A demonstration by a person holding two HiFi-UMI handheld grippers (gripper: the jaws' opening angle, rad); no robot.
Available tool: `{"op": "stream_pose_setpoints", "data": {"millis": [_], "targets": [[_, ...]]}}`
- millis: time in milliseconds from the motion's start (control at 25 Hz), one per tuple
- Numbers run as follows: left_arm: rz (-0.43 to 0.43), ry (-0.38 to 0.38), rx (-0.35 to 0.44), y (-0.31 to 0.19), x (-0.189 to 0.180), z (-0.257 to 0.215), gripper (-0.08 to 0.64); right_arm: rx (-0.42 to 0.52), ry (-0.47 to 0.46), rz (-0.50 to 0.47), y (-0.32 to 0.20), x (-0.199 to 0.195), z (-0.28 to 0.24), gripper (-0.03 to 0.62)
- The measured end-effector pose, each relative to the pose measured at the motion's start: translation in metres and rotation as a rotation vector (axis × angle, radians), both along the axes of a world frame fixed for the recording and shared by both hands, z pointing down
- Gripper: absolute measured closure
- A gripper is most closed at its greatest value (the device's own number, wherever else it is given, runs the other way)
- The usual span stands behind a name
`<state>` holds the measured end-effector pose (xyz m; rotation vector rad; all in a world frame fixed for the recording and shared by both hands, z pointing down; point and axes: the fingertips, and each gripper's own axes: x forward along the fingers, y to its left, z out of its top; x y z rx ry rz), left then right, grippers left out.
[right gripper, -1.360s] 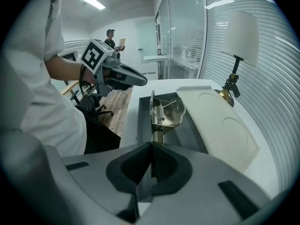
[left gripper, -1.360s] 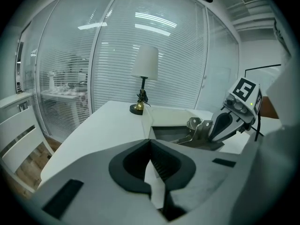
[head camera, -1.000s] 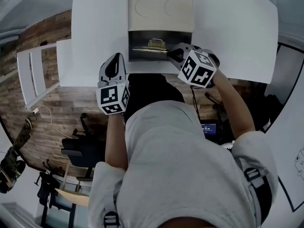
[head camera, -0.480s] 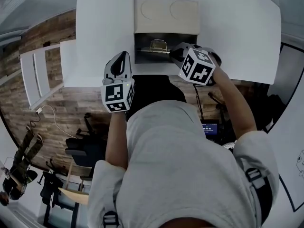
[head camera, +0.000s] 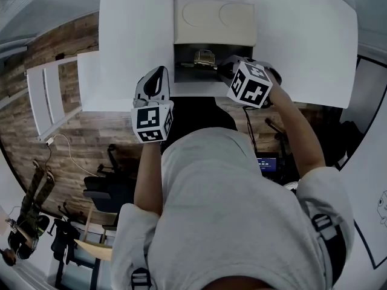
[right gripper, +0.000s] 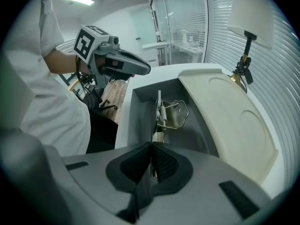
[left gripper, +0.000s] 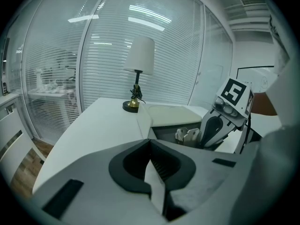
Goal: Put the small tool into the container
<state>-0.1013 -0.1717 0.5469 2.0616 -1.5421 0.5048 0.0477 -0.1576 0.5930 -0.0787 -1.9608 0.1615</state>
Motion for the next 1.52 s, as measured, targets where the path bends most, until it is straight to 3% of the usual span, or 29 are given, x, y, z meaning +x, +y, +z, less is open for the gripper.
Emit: {"op": "stream_pose_setpoints", "data": {"millis": [1520], "targets": [[0.049,0.015,0.002,-0.002,0.005,0.0,0.538,0.071,0.109,-0.024,-0.009,-0.001,0.021,0.565]]}}
